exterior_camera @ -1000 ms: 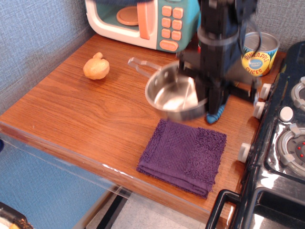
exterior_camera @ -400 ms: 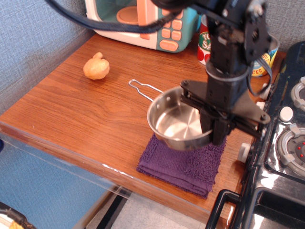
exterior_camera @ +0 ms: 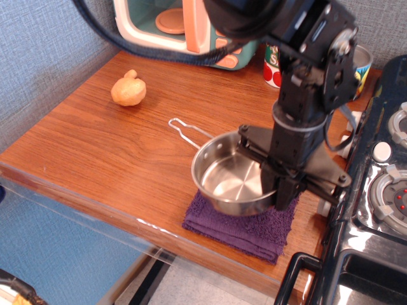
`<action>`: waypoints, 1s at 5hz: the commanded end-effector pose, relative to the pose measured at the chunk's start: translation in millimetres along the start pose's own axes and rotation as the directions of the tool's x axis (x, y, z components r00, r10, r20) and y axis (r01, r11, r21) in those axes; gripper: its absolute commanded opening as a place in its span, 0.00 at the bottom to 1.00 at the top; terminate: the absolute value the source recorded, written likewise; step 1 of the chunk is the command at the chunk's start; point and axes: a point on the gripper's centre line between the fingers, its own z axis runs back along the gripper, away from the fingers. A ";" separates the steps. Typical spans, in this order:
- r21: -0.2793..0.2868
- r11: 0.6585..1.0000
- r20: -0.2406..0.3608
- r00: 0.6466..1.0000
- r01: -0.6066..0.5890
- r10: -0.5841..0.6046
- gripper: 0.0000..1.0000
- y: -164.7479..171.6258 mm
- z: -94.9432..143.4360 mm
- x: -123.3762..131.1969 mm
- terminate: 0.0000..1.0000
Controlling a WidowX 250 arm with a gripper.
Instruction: Place the metal pot on the purple cloth.
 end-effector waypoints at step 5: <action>-0.031 0.999 -0.012 0.999 -0.033 0.033 1.00 7.7 5.8 2.1 0.00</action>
